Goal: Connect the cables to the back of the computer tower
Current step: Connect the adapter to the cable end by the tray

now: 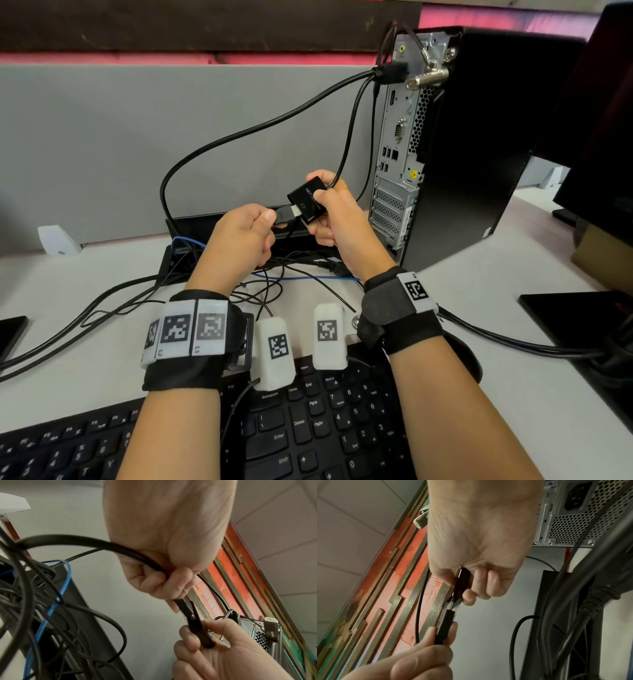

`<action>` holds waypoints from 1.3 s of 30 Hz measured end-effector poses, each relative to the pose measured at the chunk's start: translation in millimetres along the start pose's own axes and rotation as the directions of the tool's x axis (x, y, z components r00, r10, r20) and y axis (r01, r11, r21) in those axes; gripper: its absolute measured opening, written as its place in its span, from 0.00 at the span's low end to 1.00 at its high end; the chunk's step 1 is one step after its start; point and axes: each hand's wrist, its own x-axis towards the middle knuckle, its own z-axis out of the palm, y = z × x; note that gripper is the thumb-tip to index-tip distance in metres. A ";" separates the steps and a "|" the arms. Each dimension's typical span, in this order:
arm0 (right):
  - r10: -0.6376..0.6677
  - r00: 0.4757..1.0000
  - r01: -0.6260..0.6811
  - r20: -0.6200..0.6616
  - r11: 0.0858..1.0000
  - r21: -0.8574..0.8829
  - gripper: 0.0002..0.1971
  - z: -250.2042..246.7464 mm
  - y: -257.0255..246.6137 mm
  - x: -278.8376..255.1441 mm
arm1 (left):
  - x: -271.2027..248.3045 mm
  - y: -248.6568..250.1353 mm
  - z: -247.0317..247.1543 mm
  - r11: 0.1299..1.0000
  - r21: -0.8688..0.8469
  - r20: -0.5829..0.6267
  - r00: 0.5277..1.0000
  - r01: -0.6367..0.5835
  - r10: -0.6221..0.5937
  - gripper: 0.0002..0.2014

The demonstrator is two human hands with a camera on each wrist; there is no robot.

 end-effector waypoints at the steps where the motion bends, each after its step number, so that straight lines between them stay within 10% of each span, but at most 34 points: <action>1: -0.004 1.000 0.004 0.004 1.000 0.001 0.12 -0.9 0.0 -0.4 | 0.8 -1.6 0.7 1.000 0.017 -0.008 1.000 -0.013 0.013 0.13; 14: -0.120 0.991 0.108 -0.053 0.976 -0.187 0.14 -0.5 -0.8 -7.1 | 1.2 -9.3 -2.9 0.998 -0.035 0.064 0.996 -0.061 0.063 0.10; 39: -0.019 0.965 0.117 -0.262 0.925 0.362 0.07 25.5 -8.5 -3.4 | -0.2 -0.4 8.1 0.974 0.077 -0.005 0.977 -0.213 0.214 0.06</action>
